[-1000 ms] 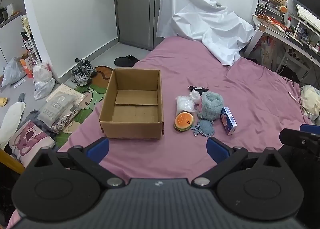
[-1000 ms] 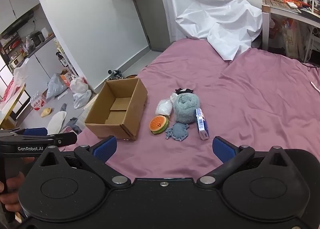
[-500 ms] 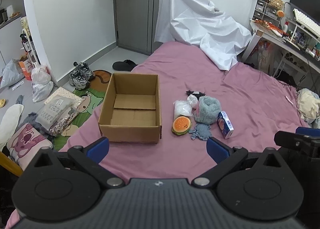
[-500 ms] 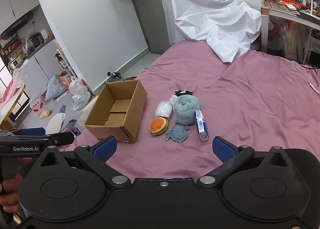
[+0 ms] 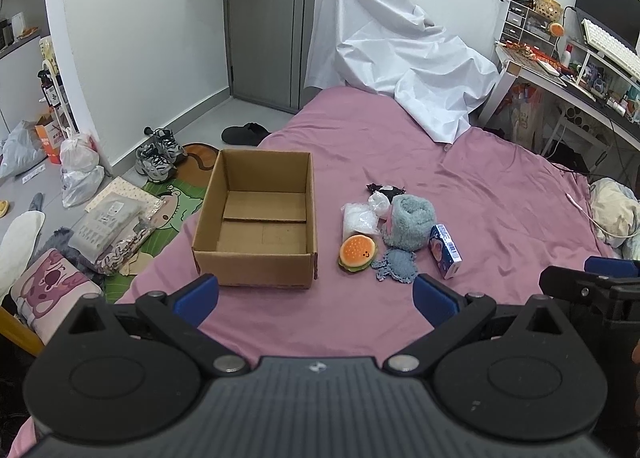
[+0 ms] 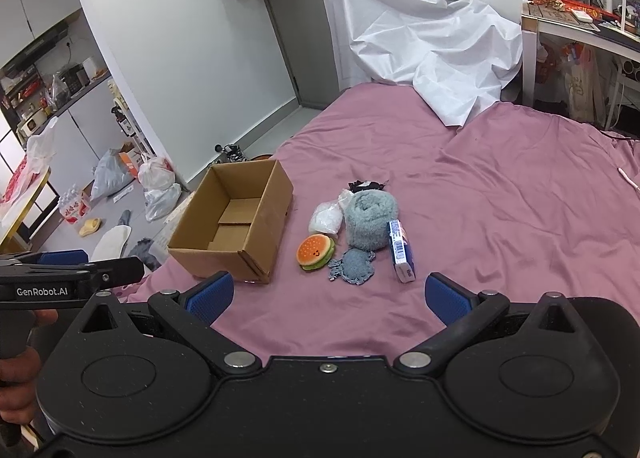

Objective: Organize soft objects

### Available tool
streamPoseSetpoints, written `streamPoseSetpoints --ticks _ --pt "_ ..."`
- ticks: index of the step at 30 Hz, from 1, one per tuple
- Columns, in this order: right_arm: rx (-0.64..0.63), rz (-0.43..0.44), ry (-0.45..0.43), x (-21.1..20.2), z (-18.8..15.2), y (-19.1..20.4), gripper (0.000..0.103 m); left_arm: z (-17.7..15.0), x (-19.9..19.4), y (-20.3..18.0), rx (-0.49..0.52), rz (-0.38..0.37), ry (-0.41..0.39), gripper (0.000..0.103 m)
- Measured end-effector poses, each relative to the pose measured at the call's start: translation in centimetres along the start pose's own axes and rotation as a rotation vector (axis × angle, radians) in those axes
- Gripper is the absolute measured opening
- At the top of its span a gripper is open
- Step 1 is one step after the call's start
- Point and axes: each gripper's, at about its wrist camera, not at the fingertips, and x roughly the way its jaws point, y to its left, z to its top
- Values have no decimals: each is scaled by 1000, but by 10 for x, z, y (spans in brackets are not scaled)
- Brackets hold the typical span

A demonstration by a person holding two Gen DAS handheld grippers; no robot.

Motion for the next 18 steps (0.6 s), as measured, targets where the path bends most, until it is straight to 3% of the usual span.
streamPoseSetpoints --ticks 18 --pt "5 9 -6 -3 -1 -1 103 -2 0 -1 1 -4 3 103"
